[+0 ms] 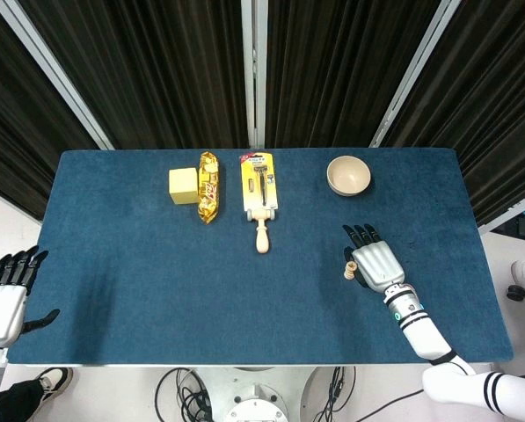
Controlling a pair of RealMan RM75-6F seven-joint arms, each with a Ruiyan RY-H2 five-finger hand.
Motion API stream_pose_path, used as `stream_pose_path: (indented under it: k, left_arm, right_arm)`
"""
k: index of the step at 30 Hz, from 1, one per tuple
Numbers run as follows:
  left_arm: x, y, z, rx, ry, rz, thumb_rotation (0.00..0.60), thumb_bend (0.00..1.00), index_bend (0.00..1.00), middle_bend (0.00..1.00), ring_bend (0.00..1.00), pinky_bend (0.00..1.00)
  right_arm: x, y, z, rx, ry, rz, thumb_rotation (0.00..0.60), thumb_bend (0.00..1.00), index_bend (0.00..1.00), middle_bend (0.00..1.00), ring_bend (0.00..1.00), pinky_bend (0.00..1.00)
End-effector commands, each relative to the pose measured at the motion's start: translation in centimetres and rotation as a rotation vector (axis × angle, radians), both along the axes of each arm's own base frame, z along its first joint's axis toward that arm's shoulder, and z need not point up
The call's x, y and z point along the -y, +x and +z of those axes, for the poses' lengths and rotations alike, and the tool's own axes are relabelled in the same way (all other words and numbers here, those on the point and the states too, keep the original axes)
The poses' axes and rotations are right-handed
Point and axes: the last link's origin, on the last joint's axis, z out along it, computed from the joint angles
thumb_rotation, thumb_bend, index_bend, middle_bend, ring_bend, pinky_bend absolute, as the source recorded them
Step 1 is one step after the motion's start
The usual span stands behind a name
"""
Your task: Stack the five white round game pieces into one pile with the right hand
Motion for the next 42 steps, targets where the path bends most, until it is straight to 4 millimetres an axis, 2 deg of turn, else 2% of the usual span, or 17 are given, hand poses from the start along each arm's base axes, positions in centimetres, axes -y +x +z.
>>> stream_pose_path:
  k: [1, 19, 27, 29, 30, 31, 33, 34, 38, 42]
  left_arm:
    - [0.0, 0.0, 0.0, -0.001, 0.0, 0.0, 0.6, 0.14, 0.08, 0.0, 0.0, 0.0]
    - [0.0, 0.0, 0.0, 0.001, 0.001, -0.002, 0.6, 0.14, 0.08, 0.0, 0.0, 0.0]
    - [0.0, 0.1, 0.0, 0.004, 0.0, -0.003, 0.6, 0.14, 0.08, 0.0, 0.0, 0.0]
    - [0.0, 0.1, 0.0, 0.005, -0.001, -0.004, 0.6, 0.14, 0.08, 0.0, 0.0, 0.0]
    - [0.0, 0.1, 0.0, 0.005, -0.001, -0.004, 0.6, 0.14, 0.08, 0.0, 0.0, 0.0]
    - [0.0, 0.1, 0.0, 0.005, -0.001, -0.004, 0.6, 0.14, 0.08, 0.0, 0.0, 0.0]
    - [0.0, 0.0, 0.0, 0.006, -0.002, -0.003, 0.6, 0.14, 0.08, 0.0, 0.0, 0.0]
    - [0.0, 0.0, -0.1, 0.006, -0.003, -0.003, 0.6, 0.14, 0.08, 0.0, 0.0, 0.0]
    - [-0.1, -0.1, -0.1, 0.013, -0.007, 0.0, 0.6, 0.14, 0.08, 0.0, 0.0, 0.0]
    - [-0.1, -0.1, 0.0, 0.013, -0.005, -0.003, 0.6, 0.14, 0.08, 0.0, 0.0, 0.0]
  right_arm:
    - [0.0, 0.0, 0.1, 0.001, -0.001, 0.001, 0.6, 0.3, 0.48, 0.03, 0.0, 0.0]
    - [-0.1, 0.0, 0.3, 0.002, 0.004, 0.002, 0.6, 0.28, 0.35, 0.02, 0.0, 0.0]
    - [0.1, 0.1, 1.1, 0.047, 0.032, -0.018, 0.6, 0.27, 0.3, 0.0, 0.0, 0.0]
    - [0.4, 0.3, 1.5, 0.068, 0.035, -0.019, 0.593, 0.32, 0.3, 0.0, 0.0, 0.0]
    - [0.5, 0.4, 1.6, 0.076, 0.035, -0.019, 0.563, 0.35, 0.3, 0.0, 0.0, 0.0]
    - [0.5, 0.5, 1.6, 0.082, 0.038, -0.017, 0.525, 0.38, 0.3, 0.0, 0.0, 0.0]
    - [0.6, 0.6, 1.6, 0.099, 0.053, -0.019, 0.392, 0.51, 0.3, 0.0, 0.0, 0.0]
    - [0.6, 0.7, 1.5, 0.108, 0.063, -0.022, 0.366, 0.57, 0.3, 0.0, 0.0, 0.0]
    - [0.9, 0.8, 1.2, 0.136, 0.086, -0.024, 0.356, 0.7, 0.33, 0.0, 0.0, 0.0]
    - [1.0, 0.5, 0.9, 0.128, 0.084, -0.03, 0.356, 0.75, 0.37, 0.0, 0.0, 0.0]
